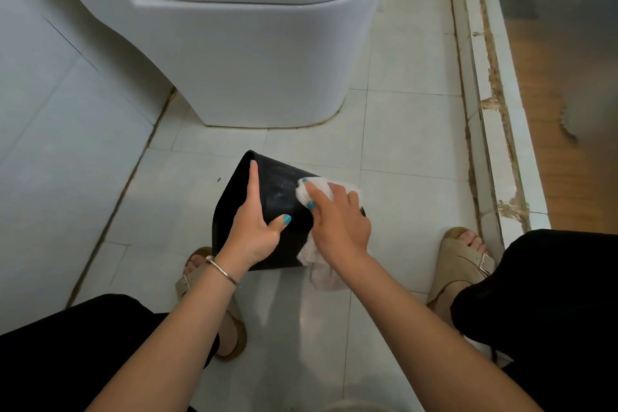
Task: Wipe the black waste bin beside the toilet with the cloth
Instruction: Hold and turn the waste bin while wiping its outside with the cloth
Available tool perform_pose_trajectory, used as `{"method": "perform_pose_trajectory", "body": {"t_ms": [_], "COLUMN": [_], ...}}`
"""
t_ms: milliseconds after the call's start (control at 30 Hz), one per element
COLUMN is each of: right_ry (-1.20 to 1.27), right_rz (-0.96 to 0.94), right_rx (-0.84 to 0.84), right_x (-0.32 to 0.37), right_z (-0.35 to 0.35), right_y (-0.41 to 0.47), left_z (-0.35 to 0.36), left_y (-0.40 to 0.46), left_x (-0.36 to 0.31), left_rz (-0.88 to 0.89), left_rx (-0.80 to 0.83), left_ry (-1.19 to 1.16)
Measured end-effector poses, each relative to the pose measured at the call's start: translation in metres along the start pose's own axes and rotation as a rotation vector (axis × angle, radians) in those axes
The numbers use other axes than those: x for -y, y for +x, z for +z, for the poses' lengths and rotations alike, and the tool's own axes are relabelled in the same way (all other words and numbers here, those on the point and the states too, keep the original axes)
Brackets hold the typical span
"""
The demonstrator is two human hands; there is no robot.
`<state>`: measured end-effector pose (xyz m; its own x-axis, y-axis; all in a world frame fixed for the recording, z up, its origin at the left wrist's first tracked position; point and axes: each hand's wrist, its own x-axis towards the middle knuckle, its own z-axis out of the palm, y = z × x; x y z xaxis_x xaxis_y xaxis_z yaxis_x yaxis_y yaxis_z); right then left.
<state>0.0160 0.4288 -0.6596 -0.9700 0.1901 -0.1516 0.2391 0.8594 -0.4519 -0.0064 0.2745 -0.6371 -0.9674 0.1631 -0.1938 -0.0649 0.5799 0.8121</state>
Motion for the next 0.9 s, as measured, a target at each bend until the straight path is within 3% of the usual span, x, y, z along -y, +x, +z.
{"method": "perform_pose_trajectory", "body": {"t_ms": [167,433,900], "right_ry": [-0.041,-0.099,-0.103], "right_rz": [-0.207,-0.259,0.167], "right_rx": [-0.028,-0.098,0.025], "right_x": [0.035,0.022,-0.085], "right_z": [-0.011,-0.01,0.02], "right_y": [-0.01,-0.013,-0.007], "left_z": [0.002,0.003,-0.01], "left_y": [0.003,0.007,0.017], "left_x": [-0.002,-0.001,-0.002], "left_rz": [-0.011,-0.016,0.027], "left_rx": [0.0,-0.016,0.117], "left_ry": [-0.007,0.007,0.051]}}
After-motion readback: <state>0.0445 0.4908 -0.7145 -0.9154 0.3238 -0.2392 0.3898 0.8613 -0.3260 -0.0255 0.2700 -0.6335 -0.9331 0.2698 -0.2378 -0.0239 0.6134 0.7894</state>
